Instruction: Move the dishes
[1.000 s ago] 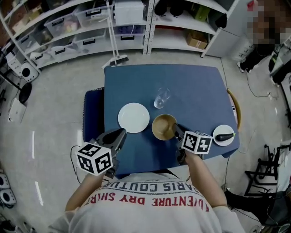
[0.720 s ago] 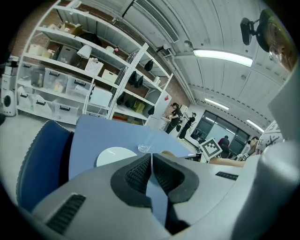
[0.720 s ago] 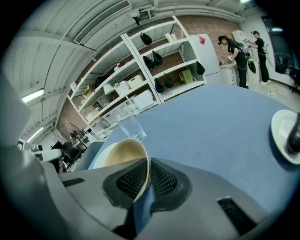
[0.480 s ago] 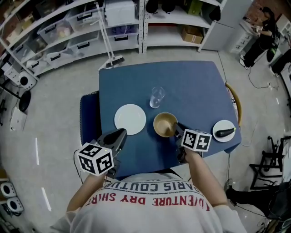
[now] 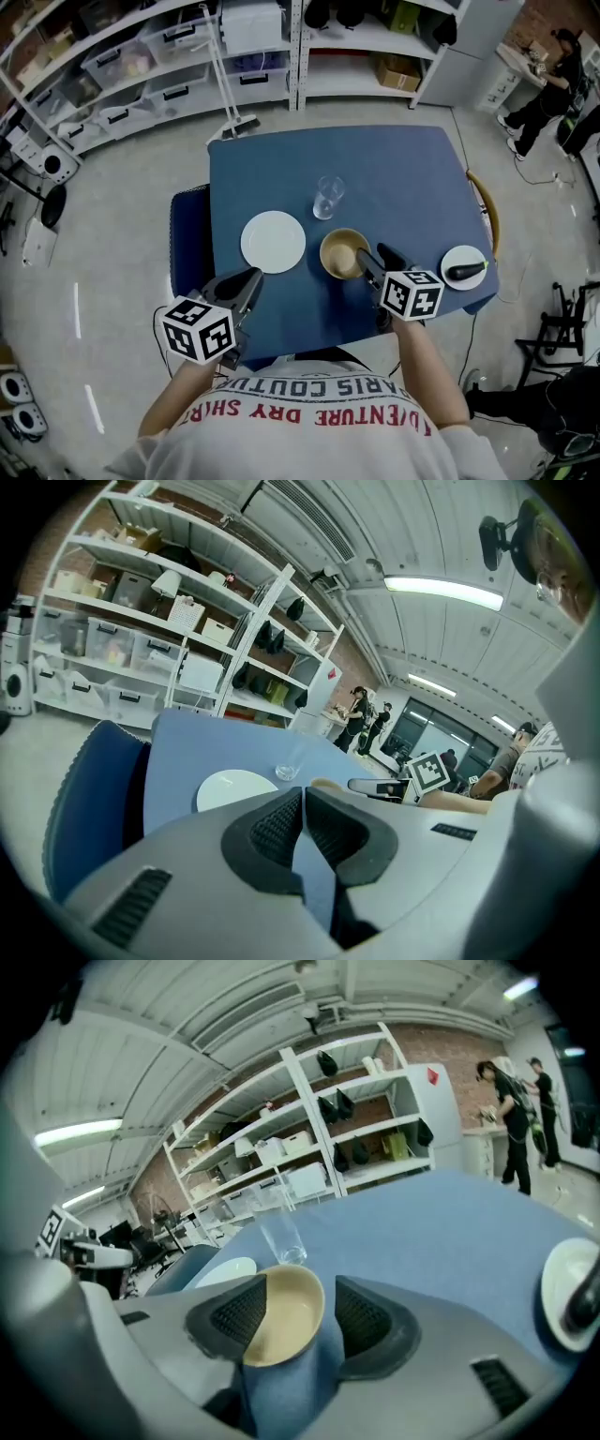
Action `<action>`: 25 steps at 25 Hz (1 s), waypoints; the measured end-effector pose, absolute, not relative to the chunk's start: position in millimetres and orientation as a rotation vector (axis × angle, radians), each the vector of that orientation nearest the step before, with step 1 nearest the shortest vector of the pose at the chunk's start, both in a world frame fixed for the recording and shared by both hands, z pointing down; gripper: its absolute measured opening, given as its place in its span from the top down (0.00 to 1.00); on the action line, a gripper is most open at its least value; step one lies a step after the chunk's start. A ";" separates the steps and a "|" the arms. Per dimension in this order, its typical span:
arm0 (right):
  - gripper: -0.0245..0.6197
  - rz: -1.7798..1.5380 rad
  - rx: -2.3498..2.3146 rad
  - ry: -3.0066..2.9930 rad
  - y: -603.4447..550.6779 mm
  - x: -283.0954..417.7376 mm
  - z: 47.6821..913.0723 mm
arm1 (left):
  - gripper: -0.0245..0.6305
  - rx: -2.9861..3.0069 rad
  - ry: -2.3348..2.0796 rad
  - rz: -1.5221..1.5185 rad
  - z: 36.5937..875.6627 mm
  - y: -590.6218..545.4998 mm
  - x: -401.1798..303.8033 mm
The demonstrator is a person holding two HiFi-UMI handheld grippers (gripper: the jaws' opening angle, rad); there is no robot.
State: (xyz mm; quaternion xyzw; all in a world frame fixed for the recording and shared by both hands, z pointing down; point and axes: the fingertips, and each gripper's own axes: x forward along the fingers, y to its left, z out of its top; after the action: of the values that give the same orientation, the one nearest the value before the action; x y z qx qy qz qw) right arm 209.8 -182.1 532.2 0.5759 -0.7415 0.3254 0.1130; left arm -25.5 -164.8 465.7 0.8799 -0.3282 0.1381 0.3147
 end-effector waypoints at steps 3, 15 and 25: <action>0.63 0.719 1.653 -2.258 -179.1 199.6 506.1 | 0.91 2.322 -0.875 0.362 465.8 -161.3 -32.6; 0.82 0.392 1.493 -2.640 -138.2 127.2 410.2 | 0.91 2.414 -0.905 0.339 430.4 -140.4 -56.0; 0.92 0.412 1.313 -2.742 -99.1 91.7 406.3 | 0.91 2.492 -0.805 0.289 412.6 -114.3 -39.2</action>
State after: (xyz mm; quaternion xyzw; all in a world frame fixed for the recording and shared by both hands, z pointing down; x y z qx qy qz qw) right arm 91.7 -99.1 406.3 0.4277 -0.8931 0.1343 0.0368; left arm -39.2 -114.3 412.6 0.9156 -0.2957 0.1062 0.2509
